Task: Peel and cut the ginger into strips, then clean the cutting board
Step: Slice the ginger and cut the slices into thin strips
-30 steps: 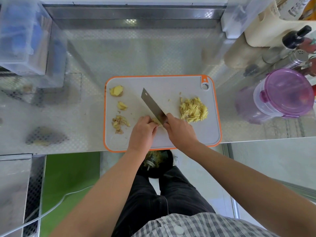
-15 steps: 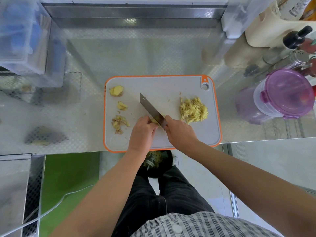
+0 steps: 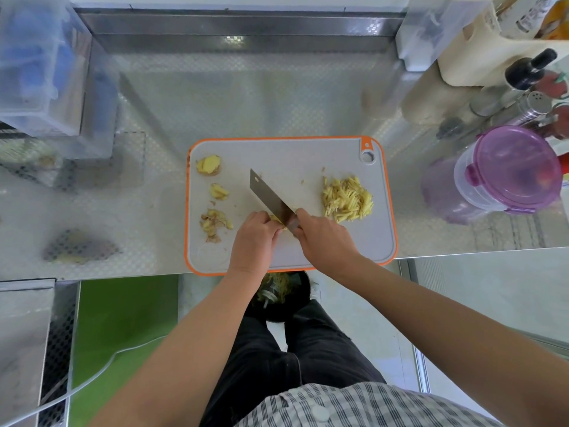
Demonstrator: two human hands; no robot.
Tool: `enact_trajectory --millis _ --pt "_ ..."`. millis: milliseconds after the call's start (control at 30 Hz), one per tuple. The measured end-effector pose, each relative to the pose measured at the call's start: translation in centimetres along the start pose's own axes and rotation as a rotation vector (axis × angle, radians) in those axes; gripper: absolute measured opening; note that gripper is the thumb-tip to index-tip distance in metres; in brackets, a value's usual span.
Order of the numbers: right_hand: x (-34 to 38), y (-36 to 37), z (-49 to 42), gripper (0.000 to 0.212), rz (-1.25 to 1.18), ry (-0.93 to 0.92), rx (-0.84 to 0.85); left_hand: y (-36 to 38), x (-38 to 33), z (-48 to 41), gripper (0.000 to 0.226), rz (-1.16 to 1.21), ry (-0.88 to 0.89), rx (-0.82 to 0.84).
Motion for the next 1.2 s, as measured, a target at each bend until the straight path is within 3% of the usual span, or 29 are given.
enact_trajectory --millis 300,533,767,1100,1200 --pt "0.2 1.7 -0.5 0.015 0.056 0.025 -0.033 -0.1 -0.1 0.0 0.014 0.017 -0.007 -0.002" --pt "-0.8 0.3 -0.1 0.015 -0.09 0.023 -0.091 -0.1 0.0 -0.2 0.013 0.012 -0.022 0.007" --pt "-0.1 0.4 0.8 0.018 0.001 -0.009 0.0 0.1 0.2 -0.3 0.012 -0.002 -0.024 0.0" --pt "0.2 2.4 -0.4 0.022 0.056 0.006 -0.039 0.2 0.3 -0.2 0.011 -0.017 -0.005 -0.029" --pt "0.0 2.5 -0.4 0.024 0.065 0.003 -0.036 -0.4 0.5 -0.1 0.008 0.033 -0.08 -0.085"
Point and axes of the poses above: each hand's wrist, its own z-axis away from the middle knuckle, its own y-axis out of the palm, x = y × z, the point moved 7 cm from there along -z, towards the middle knuckle, and after that the axes turned 6 degrees about -z, right-handed, at the moved point
